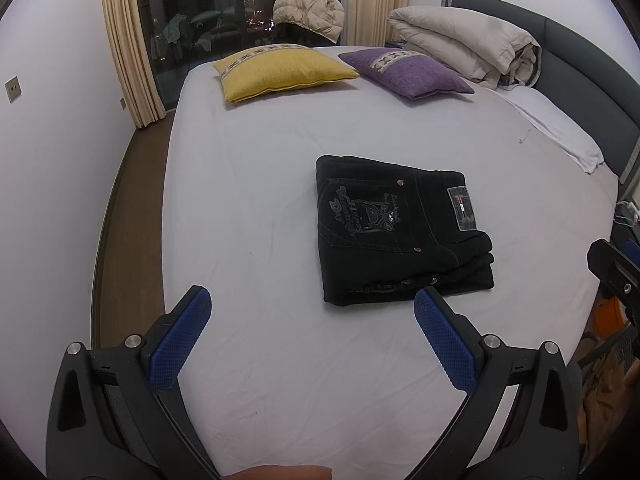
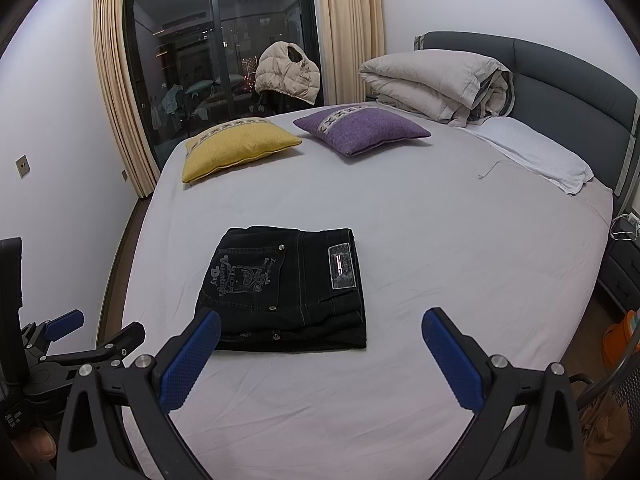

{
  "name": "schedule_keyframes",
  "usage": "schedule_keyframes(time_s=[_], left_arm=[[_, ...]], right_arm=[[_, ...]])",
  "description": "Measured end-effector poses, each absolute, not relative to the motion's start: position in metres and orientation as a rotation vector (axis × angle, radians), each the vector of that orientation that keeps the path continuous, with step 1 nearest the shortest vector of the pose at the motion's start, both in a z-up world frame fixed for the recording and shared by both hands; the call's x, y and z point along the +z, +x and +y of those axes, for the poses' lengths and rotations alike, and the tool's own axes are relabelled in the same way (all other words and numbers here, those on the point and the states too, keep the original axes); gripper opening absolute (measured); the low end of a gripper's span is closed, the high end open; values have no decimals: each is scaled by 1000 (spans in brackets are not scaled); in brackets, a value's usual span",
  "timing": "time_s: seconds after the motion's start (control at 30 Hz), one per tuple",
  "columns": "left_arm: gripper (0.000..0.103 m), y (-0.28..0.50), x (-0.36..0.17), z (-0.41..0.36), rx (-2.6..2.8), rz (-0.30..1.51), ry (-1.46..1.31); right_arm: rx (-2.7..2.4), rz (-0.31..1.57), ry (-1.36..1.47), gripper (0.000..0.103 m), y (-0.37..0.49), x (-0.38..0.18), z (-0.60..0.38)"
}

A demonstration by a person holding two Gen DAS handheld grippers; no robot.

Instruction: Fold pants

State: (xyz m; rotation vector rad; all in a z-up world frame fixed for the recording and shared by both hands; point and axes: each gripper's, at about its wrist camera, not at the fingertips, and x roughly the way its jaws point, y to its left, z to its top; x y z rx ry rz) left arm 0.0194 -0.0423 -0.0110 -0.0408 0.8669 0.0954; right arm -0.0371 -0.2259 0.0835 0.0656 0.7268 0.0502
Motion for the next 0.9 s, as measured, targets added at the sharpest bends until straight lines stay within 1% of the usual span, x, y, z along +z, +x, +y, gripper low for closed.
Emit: schedule_keyframes(time_s=[0.9], left_arm=[[103, 17, -19, -42, 87, 877, -36]], right_arm=[[54, 730, 65, 103, -42, 86, -227]])
